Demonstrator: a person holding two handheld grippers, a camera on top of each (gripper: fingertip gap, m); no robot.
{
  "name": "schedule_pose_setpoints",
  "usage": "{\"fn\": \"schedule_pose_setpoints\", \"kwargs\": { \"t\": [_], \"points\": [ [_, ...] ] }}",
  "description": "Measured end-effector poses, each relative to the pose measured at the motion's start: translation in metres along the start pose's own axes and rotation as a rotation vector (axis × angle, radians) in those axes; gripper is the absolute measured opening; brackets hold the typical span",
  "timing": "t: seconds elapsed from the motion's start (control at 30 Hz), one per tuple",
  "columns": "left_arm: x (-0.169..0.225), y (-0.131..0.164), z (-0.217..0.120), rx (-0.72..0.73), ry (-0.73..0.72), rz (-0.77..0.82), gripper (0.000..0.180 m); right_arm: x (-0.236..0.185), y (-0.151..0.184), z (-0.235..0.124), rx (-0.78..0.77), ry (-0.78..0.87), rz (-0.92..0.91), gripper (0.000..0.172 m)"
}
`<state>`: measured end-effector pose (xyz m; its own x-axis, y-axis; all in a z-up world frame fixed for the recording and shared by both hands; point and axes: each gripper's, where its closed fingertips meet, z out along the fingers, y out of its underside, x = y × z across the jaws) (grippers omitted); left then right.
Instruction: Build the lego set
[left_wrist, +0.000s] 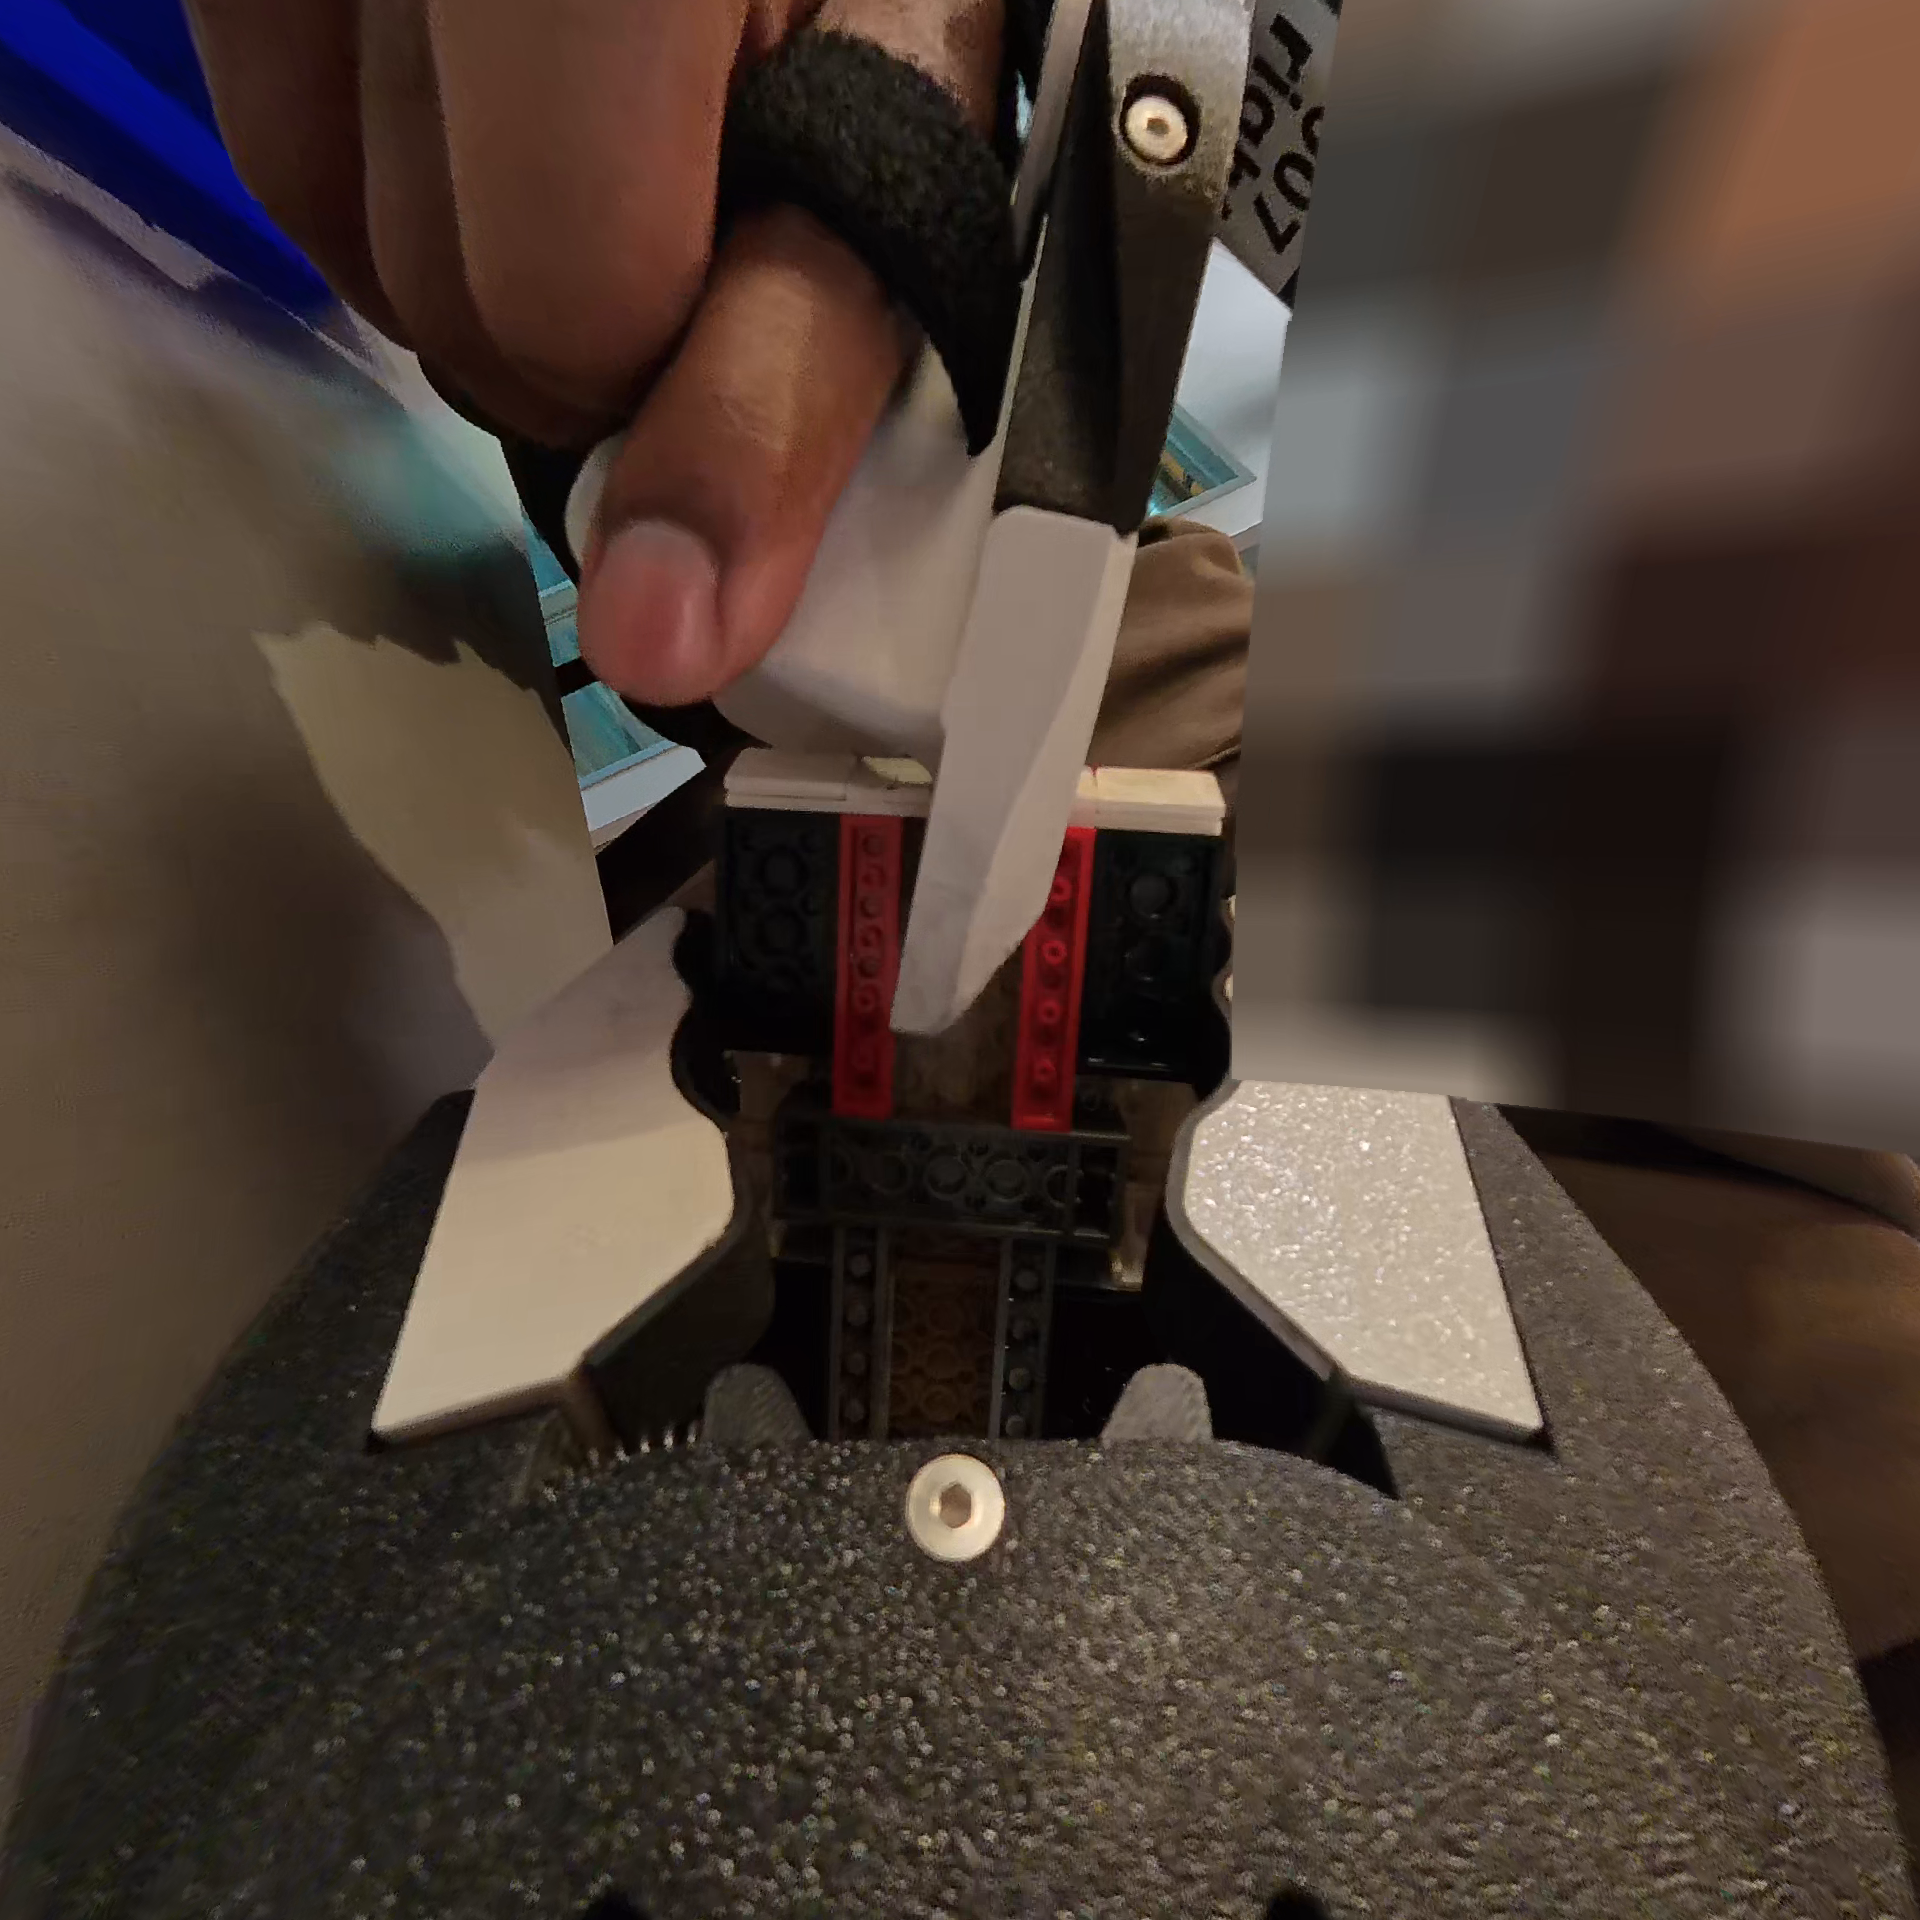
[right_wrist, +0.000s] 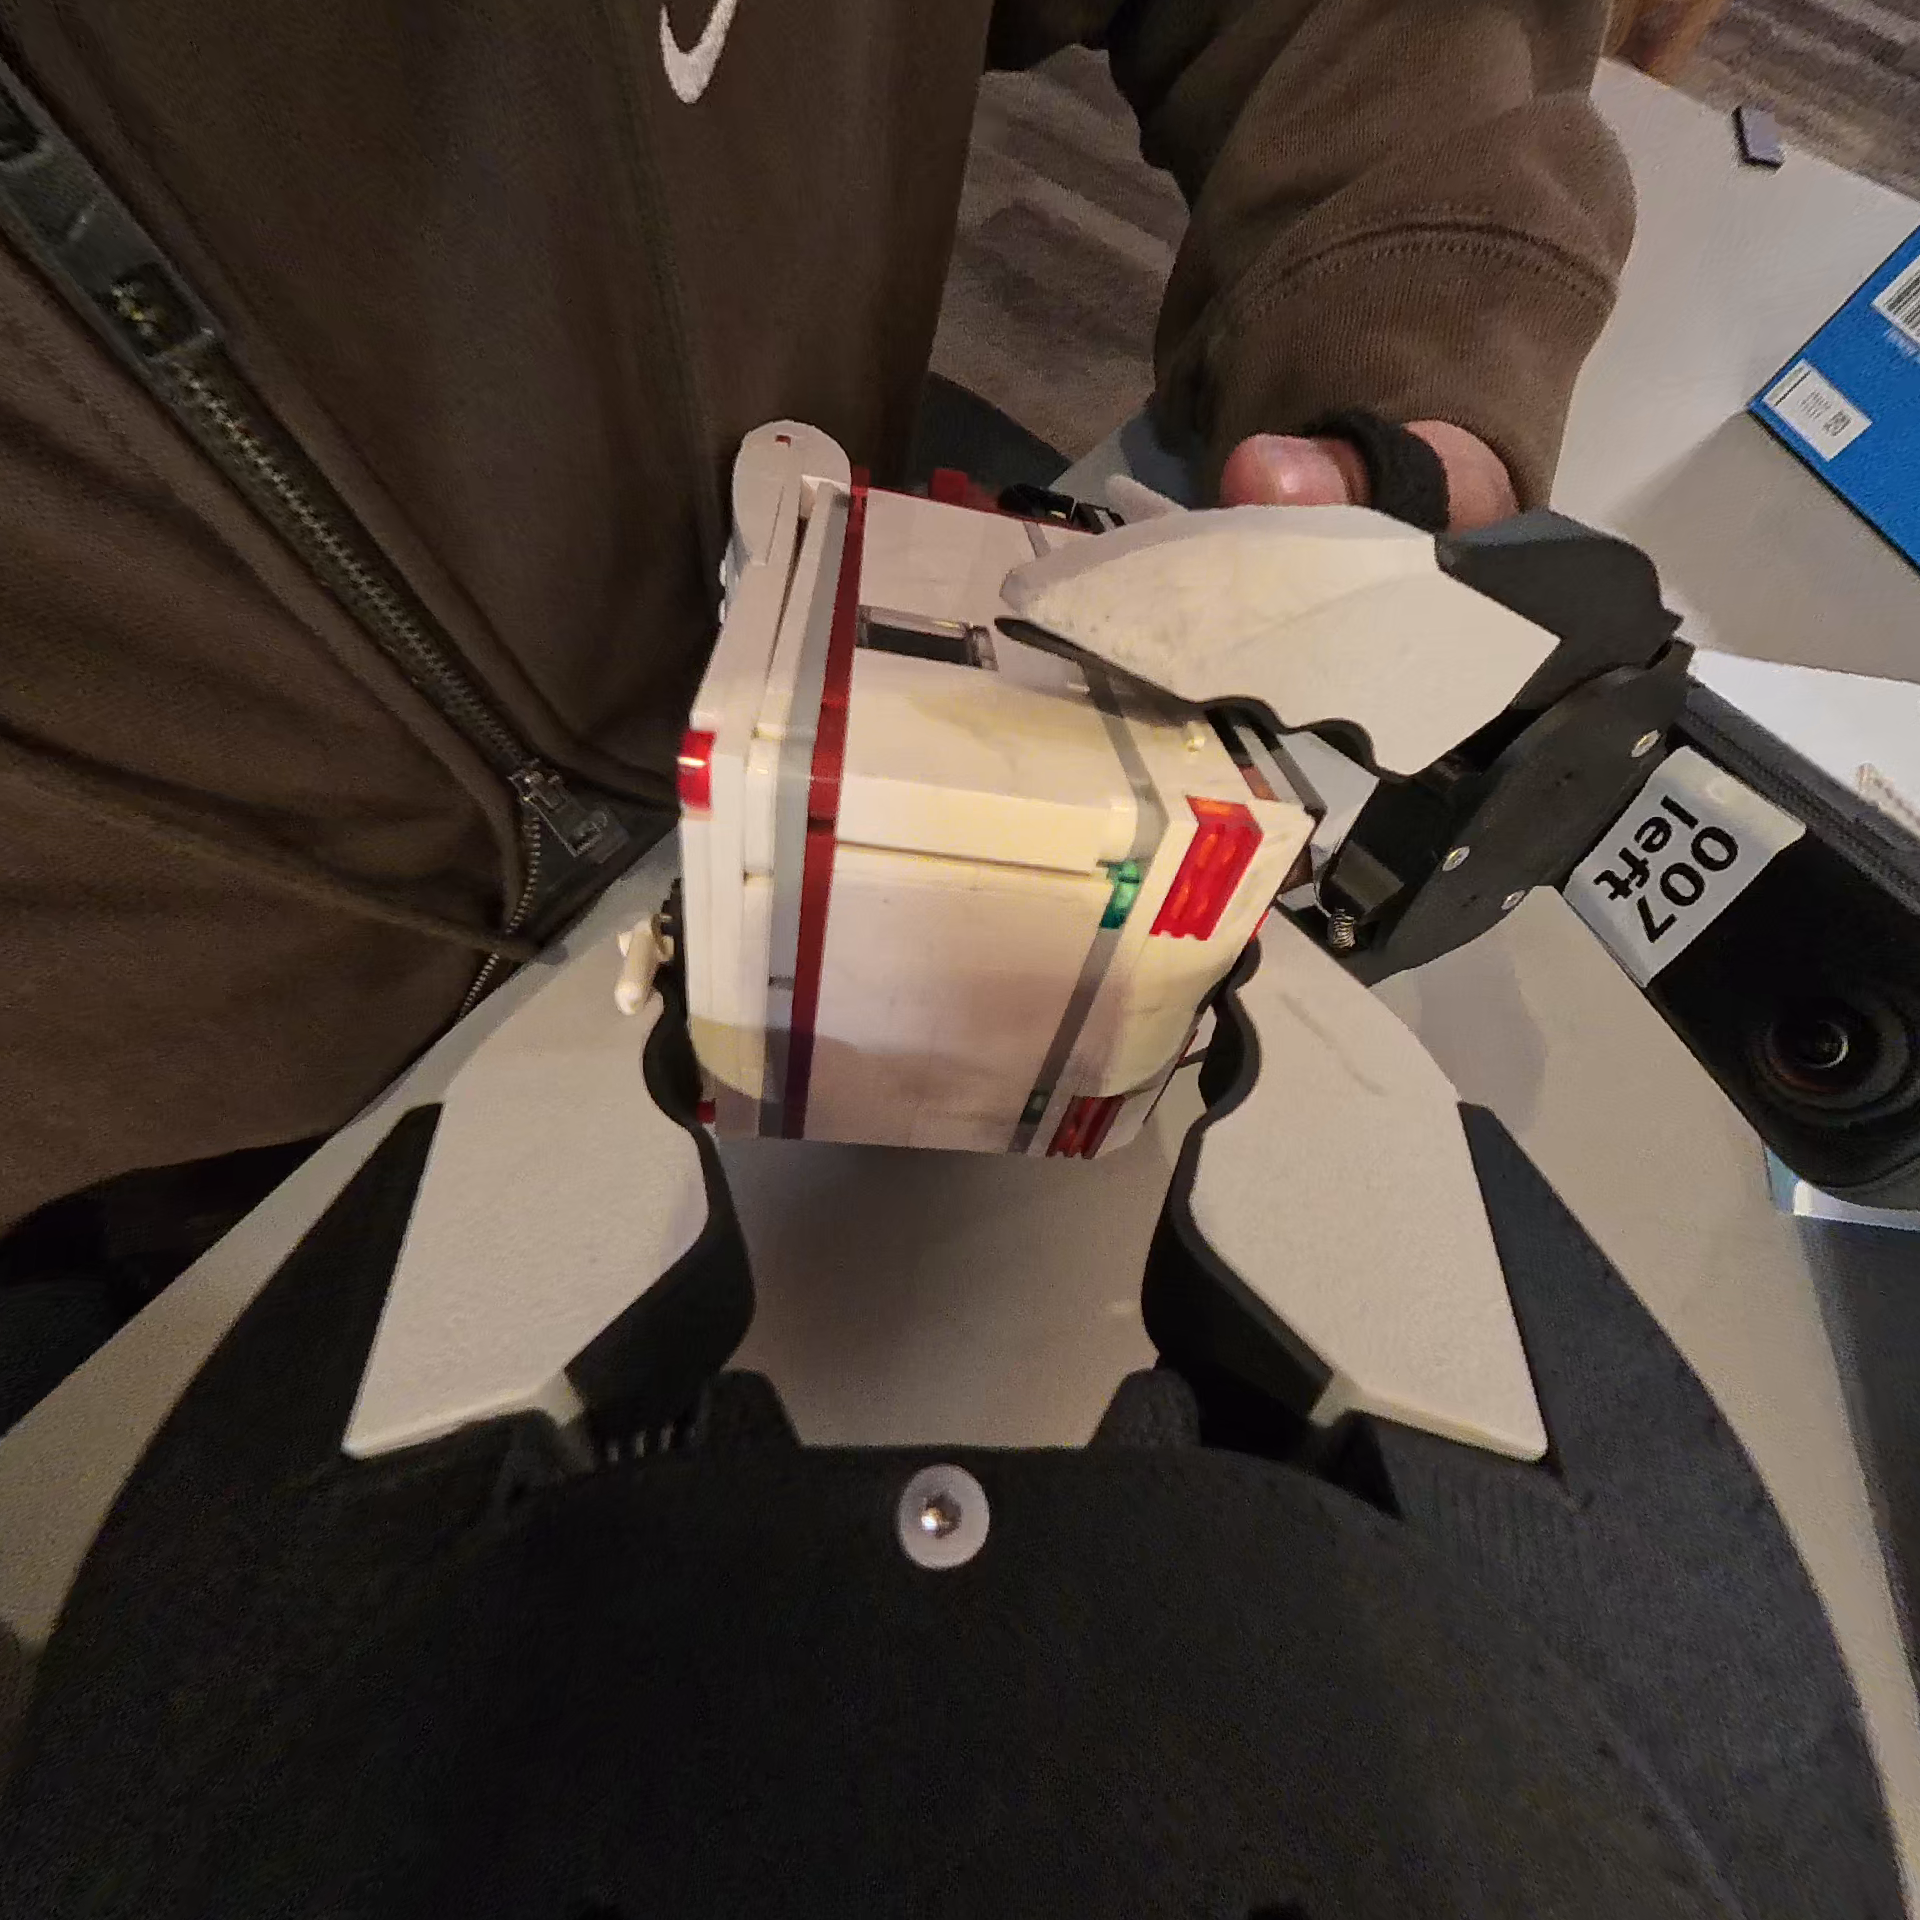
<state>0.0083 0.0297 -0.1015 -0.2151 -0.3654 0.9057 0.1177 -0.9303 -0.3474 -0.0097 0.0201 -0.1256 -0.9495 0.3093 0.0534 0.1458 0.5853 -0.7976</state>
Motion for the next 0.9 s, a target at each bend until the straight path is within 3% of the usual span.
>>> {"fn": "schedule_pose_setpoints", "kwargs": {
  "t": [0.43, 0.9],
  "points": [
    [0.008, -0.028, -0.024, 0.165, 0.095, 0.009, 0.09, 0.027, -0.001, -0.015, 0.03, -0.202, 0.093, 0.095],
    [0.011, -0.06, -0.061, 0.361, 0.145, 0.021, 0.09, 0.07, 0.008, -0.025, -0.098, -0.274, 0.111, 0.093]
  ]
}}
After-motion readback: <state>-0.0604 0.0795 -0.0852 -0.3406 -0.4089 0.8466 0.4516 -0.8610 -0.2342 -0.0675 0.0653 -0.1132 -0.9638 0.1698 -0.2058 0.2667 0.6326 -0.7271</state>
